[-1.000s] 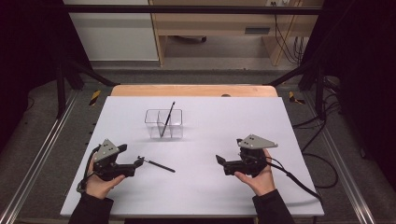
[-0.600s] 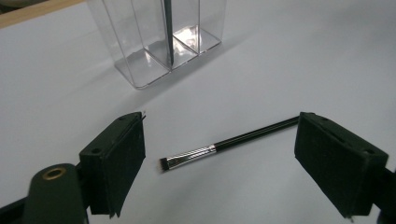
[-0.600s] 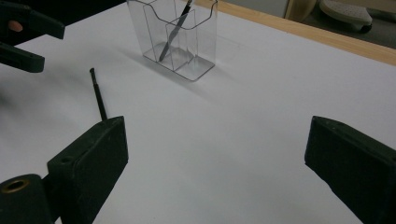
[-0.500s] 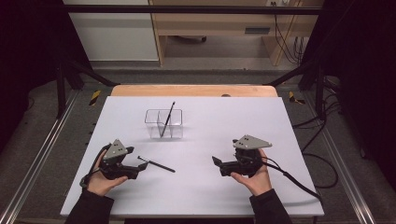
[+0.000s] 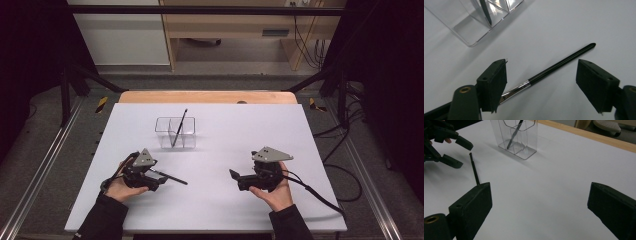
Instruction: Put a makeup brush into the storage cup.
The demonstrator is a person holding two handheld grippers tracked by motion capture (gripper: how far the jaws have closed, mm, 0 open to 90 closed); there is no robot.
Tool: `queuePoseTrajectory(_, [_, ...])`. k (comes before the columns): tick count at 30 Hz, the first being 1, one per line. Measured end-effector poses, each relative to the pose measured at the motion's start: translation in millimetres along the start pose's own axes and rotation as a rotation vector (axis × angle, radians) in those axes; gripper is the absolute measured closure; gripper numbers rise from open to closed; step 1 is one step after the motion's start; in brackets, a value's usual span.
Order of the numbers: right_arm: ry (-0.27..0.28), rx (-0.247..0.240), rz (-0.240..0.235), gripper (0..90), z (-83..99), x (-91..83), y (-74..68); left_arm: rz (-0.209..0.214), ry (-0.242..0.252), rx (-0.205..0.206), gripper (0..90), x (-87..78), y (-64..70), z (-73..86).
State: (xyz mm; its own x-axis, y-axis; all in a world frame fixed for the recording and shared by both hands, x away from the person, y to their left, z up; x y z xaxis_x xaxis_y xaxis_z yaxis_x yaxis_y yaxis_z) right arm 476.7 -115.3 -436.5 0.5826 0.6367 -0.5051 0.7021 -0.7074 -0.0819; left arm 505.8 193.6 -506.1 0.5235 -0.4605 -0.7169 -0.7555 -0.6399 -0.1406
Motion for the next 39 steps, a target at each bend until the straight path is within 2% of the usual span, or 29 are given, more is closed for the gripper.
queuePoseTrajectory(13, [-0.001, 0.008, 0.001, 6.0, 2.1, 2.0, 2.4, 0.039, -0.054, 0.046, 41.0, 17.9, 5.5, 5.5])
queuePoseTrajectory(17, [-0.002, 0.003, 0.000, 6.0, 2.5, 2.8, 2.4, 0.058, -0.055, 0.035, 45.3, 18.3, 5.7, 5.7])
queuePoseTrajectory(26, [-0.008, 0.007, 0.000, 6.0, 3.5, 3.6, 2.4, 0.061, -0.071, 0.024, 50.4, 17.5, 7.7, 5.8])
queuePoseTrajectory(34, [-0.009, 0.010, 0.003, 6.0, 4.5, 2.4, 3.4, 0.057, -0.100, 0.011, 64.9, 13.6, 12.1, 5.9])
queuePoseTrajectory(39, [-0.008, 0.009, 0.003, 6.0, 4.9, 1.9, 3.9, 0.070, -0.127, 0.011, 70.8, 8.9, 15.2, 8.2])
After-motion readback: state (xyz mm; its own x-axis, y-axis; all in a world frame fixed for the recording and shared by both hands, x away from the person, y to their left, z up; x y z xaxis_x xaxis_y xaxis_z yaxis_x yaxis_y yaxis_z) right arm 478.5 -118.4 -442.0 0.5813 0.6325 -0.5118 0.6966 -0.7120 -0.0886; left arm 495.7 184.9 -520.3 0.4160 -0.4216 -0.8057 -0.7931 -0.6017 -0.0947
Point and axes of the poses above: each handheld gripper's, and its own axes: x roughly forward along the jaws, z roughly out of its underside, y roughly to its right, the point moved 7 cm from there along x, roughly forward along the jaws, and after that the axes turned 6 degrees about -z, right-handed, at the moved point
